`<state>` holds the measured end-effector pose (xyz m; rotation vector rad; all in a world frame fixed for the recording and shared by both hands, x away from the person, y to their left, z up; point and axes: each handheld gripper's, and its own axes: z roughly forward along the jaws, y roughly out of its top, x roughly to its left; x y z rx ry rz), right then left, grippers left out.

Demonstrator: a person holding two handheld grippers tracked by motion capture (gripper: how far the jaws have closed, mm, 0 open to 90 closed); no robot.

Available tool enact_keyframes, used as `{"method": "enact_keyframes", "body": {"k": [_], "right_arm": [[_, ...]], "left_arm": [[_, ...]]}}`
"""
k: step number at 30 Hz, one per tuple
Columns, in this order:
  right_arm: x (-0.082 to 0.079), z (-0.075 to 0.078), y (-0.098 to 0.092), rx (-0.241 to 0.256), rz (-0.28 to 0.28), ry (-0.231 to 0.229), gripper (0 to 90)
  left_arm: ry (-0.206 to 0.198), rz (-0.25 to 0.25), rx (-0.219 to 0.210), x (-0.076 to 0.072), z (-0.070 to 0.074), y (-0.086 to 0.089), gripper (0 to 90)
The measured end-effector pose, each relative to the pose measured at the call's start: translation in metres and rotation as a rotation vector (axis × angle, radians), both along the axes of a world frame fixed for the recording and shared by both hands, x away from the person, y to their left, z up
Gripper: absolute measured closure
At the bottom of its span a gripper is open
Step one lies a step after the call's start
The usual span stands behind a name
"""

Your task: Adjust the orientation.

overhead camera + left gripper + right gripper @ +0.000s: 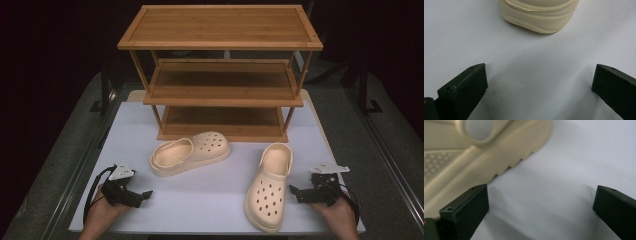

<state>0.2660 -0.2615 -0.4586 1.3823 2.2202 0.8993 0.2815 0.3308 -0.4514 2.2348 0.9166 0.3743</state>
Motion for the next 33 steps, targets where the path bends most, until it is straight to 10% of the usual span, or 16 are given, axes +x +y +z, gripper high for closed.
{"method": "enact_keyframes", "body": {"k": [16, 30, 33], "right_arm": [[-0.002, -0.001, -0.004, 0.001, -0.022, -0.004, 0.0], [-0.003, -0.001, -0.004, 0.000, -0.022, -0.004, 0.0], [-0.003, -0.001, -0.004, 0.000, -0.022, -0.004, 0.0]], "left_arm": [[-0.003, 0.004, -0.023, 0.000, 0.002, 0.005, 3.4], [-0.007, -0.027, -0.133, 0.004, 0.031, 0.025, 88.0], [0.001, -0.016, -0.132, 0.010, 0.034, 0.024, 90.0]]}}
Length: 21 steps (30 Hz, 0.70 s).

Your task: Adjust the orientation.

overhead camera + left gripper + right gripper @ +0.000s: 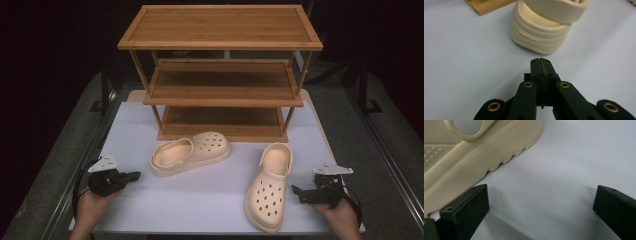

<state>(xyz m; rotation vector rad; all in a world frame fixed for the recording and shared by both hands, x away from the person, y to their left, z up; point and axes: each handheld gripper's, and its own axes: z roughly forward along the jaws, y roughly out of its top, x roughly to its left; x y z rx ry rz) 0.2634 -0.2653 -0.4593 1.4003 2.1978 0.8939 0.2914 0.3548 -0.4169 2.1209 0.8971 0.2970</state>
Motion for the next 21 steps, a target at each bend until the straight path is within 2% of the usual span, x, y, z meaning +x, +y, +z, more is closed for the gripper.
{"method": "enact_keyframes", "body": {"k": [1, 4, 6, 7, 8, 10, 11, 12, 14, 17, 18, 19, 21], "right_arm": [[0.000, 0.000, 0.000, 0.000, 0.000, 0.000, 0.0], [0.000, 0.000, 0.000, -0.001, 0.001, -0.001, 0.0], [0.000, 0.000, 0.000, 0.001, 0.000, 0.000, 0.0], [0.000, 0.000, 0.000, 0.001, 0.000, 0.000, 0.0], [0.000, 0.000, 0.000, 0.001, 0.000, 0.000, 0.0], [0.000, 0.000, 0.000, 0.002, 0.000, 0.002, 0.0], [0.000, 0.000, 0.000, 0.002, 0.000, 0.002, 0.0], [0.000, 0.000, 0.000, 0.001, 0.003, 0.001, 0.0], [0.000, 0.000, 0.000, 0.001, 0.004, 0.002, 0.0], [0.000, 0.000, 0.000, 0.002, 0.003, 0.001, 0.0], [0.001, 0.000, 0.000, 0.003, 0.003, 0.001, 0.0], [0.000, 0.000, 0.000, 0.003, 0.003, 0.001, 0.0], [0.001, 0.000, 0.000, 0.003, 0.003, 0.002, 0.0]], "left_arm": [[0.001, 0.013, 0.009, 0.008, 0.003, -0.001, 90.0], [-0.002, 0.024, 0.017, 0.016, 0.004, -0.003, 90.0], [0.003, 0.023, 0.026, 0.030, 0.007, -0.006, 90.0], [0.003, 0.023, 0.026, 0.030, 0.007, -0.006, 90.0], [0.002, 0.023, 0.002, 0.037, 0.008, -0.008, 90.0], [0.006, 0.024, 0.020, 0.047, 0.008, -0.011, 90.0], [0.001, 0.025, 0.013, 0.052, 0.009, -0.012, 90.0], [0.004, 0.025, -0.012, 0.057, 0.009, -0.013, 90.0], [0.010, 0.023, 0.003, 0.066, 0.009, -0.016, 90.0], [0.001, 0.016, -0.053, 0.077, 0.007, -0.019, 90.0], [0.001, 0.016, -0.053, 0.077, 0.007, -0.019, 90.0], [0.007, 0.008, -0.008, 0.087, 0.004, -0.025, 90.0], [-0.003, 0.005, -0.056, 0.095, 0.000, -0.027, 90.0]]}}
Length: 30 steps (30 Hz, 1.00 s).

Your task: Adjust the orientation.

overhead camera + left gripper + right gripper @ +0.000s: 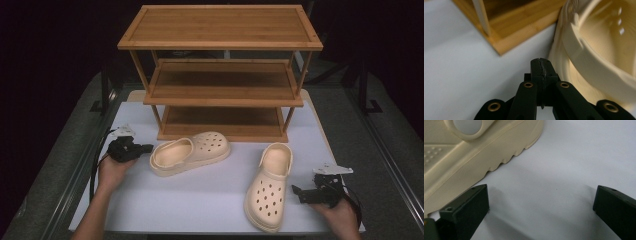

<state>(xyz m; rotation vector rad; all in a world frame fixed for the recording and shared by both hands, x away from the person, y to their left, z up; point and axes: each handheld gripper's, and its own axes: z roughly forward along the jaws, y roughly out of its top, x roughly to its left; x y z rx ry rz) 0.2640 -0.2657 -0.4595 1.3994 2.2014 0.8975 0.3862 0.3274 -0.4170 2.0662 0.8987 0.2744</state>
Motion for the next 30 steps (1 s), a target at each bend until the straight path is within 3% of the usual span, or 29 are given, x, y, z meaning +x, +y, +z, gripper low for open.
{"method": "enact_keyframes", "body": {"k": [3, 4, 6, 7, 15, 22, 30], "right_arm": [[0.000, 0.000, 0.000, 0.000, -0.001, 0.001, 0.0], [0.000, 0.000, 0.000, 0.000, -0.001, 0.001, 0.0], [0.000, 0.000, 0.000, 0.000, 0.000, 0.001, 0.0], [0.000, 0.000, 0.000, 0.001, -0.001, 0.002, 0.0], [0.000, 0.000, 0.000, 0.002, -0.001, 0.002, 0.0], [0.000, 0.000, 0.000, 0.001, -0.001, 0.002, 0.0], [0.000, 0.000, 0.000, 0.002, -0.001, 0.002, 0.0]], "left_arm": [[0.009, -0.011, -0.013, 0.006, -0.007, -0.003, 90.0], [0.036, -0.038, 0.018, 0.009, -0.012, -0.006, 90.0], [0.034, -0.049, 0.023, 0.009, -0.014, -0.008, 90.0], [0.034, -0.050, 0.004, 0.010, -0.014, -0.008, 90.0], [0.045, -0.067, -0.010, 0.010, -0.015, -0.007, 90.0], [0.057, -0.112, 0.033, -0.008, -0.011, -0.010, 90.0], [0.072, -0.130, 0.031, -0.030, -0.012, -0.009, 90.0]]}}
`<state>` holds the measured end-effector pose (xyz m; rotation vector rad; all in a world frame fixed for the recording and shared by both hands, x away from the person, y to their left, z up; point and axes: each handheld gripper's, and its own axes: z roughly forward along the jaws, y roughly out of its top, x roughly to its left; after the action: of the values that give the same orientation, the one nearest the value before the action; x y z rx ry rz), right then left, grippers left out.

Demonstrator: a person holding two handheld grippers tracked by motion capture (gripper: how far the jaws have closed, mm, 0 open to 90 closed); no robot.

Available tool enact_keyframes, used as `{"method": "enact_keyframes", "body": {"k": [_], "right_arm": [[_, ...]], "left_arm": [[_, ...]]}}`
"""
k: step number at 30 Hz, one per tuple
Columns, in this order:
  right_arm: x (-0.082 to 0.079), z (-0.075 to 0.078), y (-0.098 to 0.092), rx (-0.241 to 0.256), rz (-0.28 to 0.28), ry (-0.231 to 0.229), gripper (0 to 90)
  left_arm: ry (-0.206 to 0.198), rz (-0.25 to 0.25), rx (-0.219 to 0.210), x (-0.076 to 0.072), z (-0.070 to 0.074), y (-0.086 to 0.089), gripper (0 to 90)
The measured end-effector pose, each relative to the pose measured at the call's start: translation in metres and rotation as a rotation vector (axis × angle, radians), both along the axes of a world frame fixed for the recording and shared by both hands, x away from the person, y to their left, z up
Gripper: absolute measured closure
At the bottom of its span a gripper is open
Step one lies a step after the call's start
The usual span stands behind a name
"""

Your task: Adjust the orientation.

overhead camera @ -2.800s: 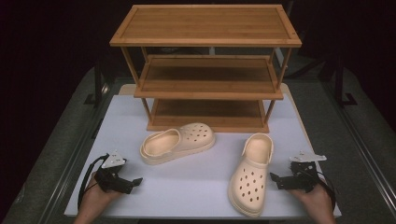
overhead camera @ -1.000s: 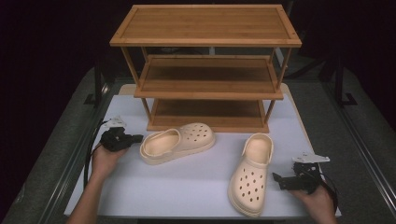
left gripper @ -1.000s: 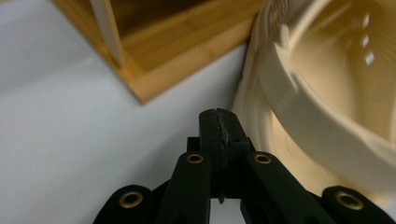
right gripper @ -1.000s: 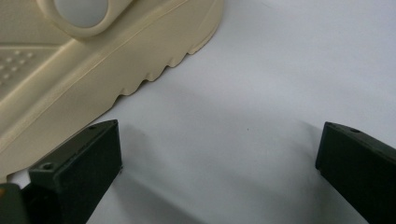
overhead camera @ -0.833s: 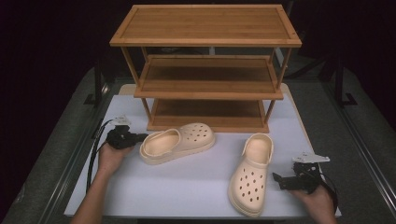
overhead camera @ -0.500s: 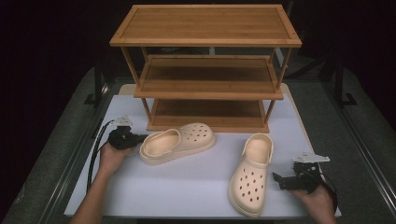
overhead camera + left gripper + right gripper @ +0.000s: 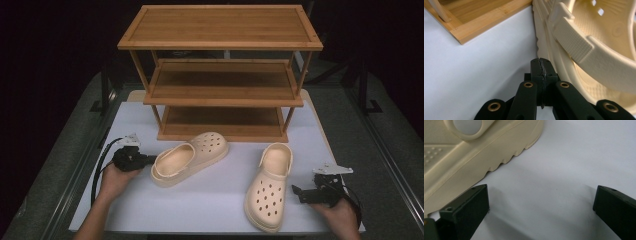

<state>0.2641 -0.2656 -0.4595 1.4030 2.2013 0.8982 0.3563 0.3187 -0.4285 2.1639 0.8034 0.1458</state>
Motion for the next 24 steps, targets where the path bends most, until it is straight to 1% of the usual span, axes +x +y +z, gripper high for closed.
{"method": "enact_keyframes", "body": {"k": [1, 2, 4, 5, 6, 7, 8, 9, 12, 14, 15, 16, 17, 18, 19, 20, 21, 22, 23, 24], "right_arm": [[0.000, 0.000, 0.000, 0.000, 0.000, 0.000, 0.0], [0.000, 0.000, 0.000, -0.002, 0.001, 0.001, 0.0], [0.000, 0.000, 0.000, -0.002, 0.001, 0.001, 0.0], [0.000, 0.000, 0.000, -0.002, 0.001, 0.001, 0.0], [0.000, 0.000, 0.000, -0.001, 0.001, 0.001, 0.0], [0.000, 0.000, 0.000, -0.001, 0.001, 0.001, 0.0], [0.000, 0.000, 0.000, 0.000, -0.001, 0.001, 0.0], [0.000, 0.000, 0.000, -0.001, 0.000, 0.001, 0.0], [0.000, 0.000, 0.000, -0.001, 0.000, 0.000, 0.0], [0.000, 0.000, 0.000, -0.001, 0.000, 0.001, 0.0], [0.000, 0.000, 0.000, -0.001, 0.001, 0.000, 0.0], [0.000, 0.000, 0.000, -0.001, 0.001, 0.000, 0.0], [0.000, 0.000, 0.000, -0.002, 0.001, 0.000, 0.0], [0.000, 0.000, 0.000, -0.001, 0.001, 0.000, 0.0], [0.000, 0.000, 0.000, -0.001, 0.001, 0.000, 0.0], [0.000, 0.000, 0.000, -0.001, 0.001, 0.000, 0.0], [0.000, 0.000, 0.000, 0.000, 0.000, 0.000, 0.0], [0.000, 0.000, 0.000, -0.001, 0.000, -0.001, 0.0], [0.000, 0.000, 0.000, -0.001, 0.000, 0.000, 0.0], [0.000, 0.000, 0.000, -0.001, 0.000, 0.000, 0.0]], "left_arm": [[0.000, 0.000, 0.000, 0.000, 0.000, 0.000, 90.0], [0.007, -0.003, -0.001, -0.006, -0.001, 0.000, 90.0], [0.010, -0.014, 0.001, -0.013, -0.001, 0.000, 90.0], [0.010, -0.014, 0.001, -0.013, -0.001, 0.000, 90.0], [0.016, -0.021, -0.006, -0.020, -0.003, 0.000, 90.0], [0.016, -0.021, -0.006, -0.020, -0.003, 0.000, 90.0], [0.022, -0.030, 0.001, -0.026, -0.002, 0.000, 90.0], [0.021, -0.036, 0.002, -0.029, -0.002, 0.000, 90.0], [0.034, -0.048, -0.012, -0.039, -0.004, -0.001, 90.0], [0.035, -0.052, -0.008, -0.042, -0.004, -0.001, 90.0], [0.034, -0.062, -0.010, -0.049, -0.004, -0.003, 90.0], [0.034, -0.062, -0.010, -0.049, -0.004, -0.003, 90.0], [0.036, -0.071, -0.009, -0.057, -0.005, -0.005, 90.0], [0.036, -0.071, -0.009, -0.057, -0.005, -0.005, 90.0], [0.041, -0.084, -0.007, -0.065, -0.005, -0.008, 90.0], [0.041, -0.084, -0.007, -0.065, -0.005, -0.008, 90.0], [0.049, -0.089, 0.013, -0.072, -0.006, -0.009, 90.0], [0.048, -0.083, 0.024, -0.073, -0.006, -0.008, 90.0], [0.048, -0.083, 0.024, -0.073, -0.006, -0.008, 90.0], [0.038, -0.044, 0.025, -0.070, -0.001, -0.005, 90.0]]}}
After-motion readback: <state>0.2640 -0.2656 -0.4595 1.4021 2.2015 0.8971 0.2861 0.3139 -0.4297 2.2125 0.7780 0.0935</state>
